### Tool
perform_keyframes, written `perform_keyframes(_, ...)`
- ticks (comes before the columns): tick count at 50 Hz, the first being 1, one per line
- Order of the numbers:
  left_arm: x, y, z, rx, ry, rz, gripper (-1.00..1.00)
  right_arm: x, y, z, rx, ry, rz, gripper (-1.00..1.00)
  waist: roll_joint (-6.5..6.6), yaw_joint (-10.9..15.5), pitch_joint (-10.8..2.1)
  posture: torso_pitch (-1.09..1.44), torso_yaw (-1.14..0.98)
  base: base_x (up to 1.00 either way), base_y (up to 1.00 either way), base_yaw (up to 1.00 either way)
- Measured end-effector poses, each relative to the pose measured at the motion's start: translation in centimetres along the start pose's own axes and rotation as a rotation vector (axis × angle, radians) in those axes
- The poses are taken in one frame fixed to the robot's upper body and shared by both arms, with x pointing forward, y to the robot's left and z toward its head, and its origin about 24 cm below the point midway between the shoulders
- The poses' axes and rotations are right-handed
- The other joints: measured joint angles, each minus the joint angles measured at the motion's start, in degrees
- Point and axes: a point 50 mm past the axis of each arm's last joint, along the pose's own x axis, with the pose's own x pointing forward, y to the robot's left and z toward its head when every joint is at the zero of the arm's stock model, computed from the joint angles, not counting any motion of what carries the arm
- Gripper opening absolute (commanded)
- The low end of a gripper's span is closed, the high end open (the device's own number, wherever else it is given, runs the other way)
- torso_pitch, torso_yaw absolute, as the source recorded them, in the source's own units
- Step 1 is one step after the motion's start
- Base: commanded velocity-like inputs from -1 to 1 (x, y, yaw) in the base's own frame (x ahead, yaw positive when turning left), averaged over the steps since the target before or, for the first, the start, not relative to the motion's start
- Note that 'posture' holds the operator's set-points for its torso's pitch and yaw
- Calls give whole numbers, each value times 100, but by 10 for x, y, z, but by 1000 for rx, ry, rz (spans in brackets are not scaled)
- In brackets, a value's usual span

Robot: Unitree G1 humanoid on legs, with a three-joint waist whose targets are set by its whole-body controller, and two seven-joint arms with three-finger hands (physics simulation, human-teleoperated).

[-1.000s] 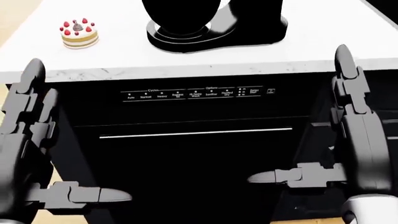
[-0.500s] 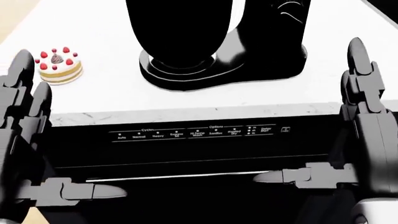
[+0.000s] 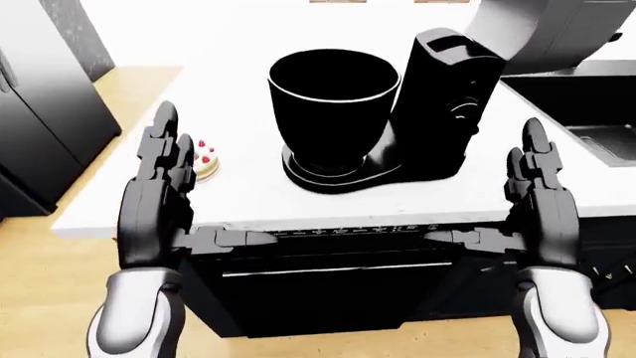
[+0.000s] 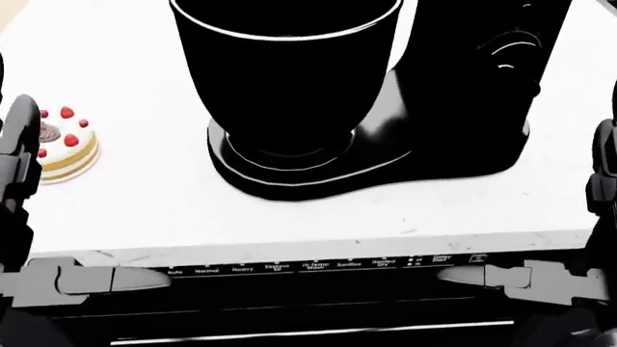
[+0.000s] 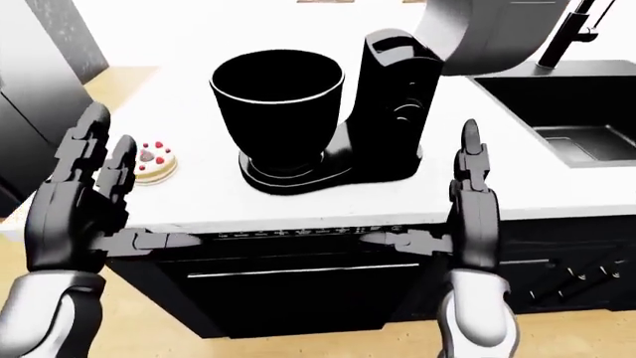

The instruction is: Place the cake in the stand mixer bowl.

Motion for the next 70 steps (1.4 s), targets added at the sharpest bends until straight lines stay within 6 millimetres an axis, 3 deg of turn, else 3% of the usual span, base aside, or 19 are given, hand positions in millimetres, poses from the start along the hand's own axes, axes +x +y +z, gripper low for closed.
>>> perform_keyframes(3,2,0,0,2,9,-6,100,0,-1,-3,-1,21,-6,100,105,-20,-92,0,0,0,0,0)
perform_keyframes(8,5,6,20,22,-69,11,100,-1,-1,-1,1,4,-9,100,155,-58,-162,0,0,0,0,0)
perform_keyframes(16,26,31,22,69,-61,79,100,0,1,1,4,-7,4,100,179,-100,-132,0,0,0,0,0)
perform_keyframes(23,49,66,-1,101,8,171,100,0,0,2,3,-13,2,100,196,-116,-95,0,0,0,0,0)
perform_keyframes(27,53,78,-24,118,61,199,100,0,1,3,5,-20,7,100,214,-113,-100,0,0,0,0,0)
perform_keyframes(34,65,82,-74,79,215,156,100,1,4,4,6,-26,19,100,202,-82,-100,0,0,0,0,0)
perform_keyframes(40,77,85,-92,108,247,155,100,1,4,5,7,-28,22,100,201,-87,-124,0,0,0,0,0)
perform_keyframes(59,126,97,-115,150,282,153,100,2,5,3,11,-30,28,100,295,-81,-246,0,0,0,0,0)
perform_keyframes(70,133,98,-126,146,288,118,100,2,6,5,9,-40,32,100,352,-107,-327,0,0,0,0,0)
